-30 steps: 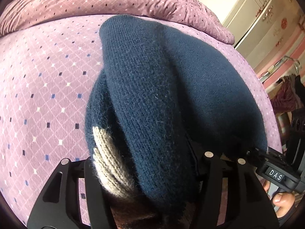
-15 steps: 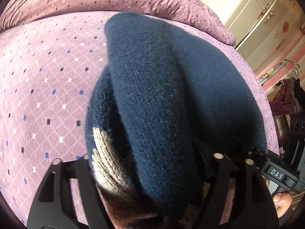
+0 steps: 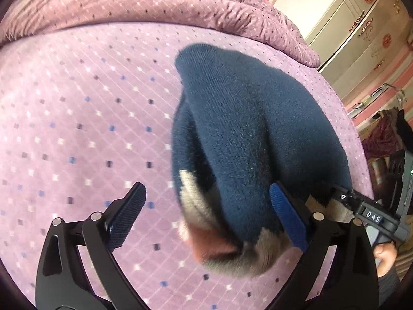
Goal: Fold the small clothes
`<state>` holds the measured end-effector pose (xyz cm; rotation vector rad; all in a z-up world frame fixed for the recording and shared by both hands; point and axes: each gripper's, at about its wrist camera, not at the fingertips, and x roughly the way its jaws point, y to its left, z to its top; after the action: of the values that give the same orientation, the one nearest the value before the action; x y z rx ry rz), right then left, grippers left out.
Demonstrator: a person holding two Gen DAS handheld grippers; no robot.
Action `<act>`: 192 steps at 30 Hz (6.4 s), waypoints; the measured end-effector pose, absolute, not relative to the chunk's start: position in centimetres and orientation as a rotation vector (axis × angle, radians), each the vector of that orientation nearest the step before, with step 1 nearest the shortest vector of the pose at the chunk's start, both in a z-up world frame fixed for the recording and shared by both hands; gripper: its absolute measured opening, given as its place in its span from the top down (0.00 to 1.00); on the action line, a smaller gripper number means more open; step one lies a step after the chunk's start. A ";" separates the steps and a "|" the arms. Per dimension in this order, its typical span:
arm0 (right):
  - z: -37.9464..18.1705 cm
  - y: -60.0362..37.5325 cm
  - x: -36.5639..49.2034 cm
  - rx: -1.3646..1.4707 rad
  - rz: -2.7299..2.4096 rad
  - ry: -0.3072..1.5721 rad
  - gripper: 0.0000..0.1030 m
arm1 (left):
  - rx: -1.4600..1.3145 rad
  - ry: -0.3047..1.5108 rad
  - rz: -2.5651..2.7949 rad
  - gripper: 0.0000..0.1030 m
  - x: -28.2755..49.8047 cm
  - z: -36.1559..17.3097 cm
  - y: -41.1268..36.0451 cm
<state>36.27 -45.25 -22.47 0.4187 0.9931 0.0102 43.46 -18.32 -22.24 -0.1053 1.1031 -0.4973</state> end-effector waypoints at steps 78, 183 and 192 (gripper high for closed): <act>-17.8 -33.7 23.9 0.022 -0.169 0.746 0.02 | 0.048 0.985 -0.172 0.03 32.1 -19.0 -3.7; 1.9 -20.8 -3.2 -0.062 -0.206 0.582 0.02 | 0.079 0.732 -0.144 0.03 0.6 3.7 2.2; 2.1 -20.6 -3.3 -0.067 -0.211 0.576 0.02 | 0.098 0.678 -0.105 0.03 0.0 4.3 2.3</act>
<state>-3.28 -20.62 2.06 -0.0673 0.5762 -0.2112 -0.01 2.30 4.26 0.0979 0.6780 -0.1050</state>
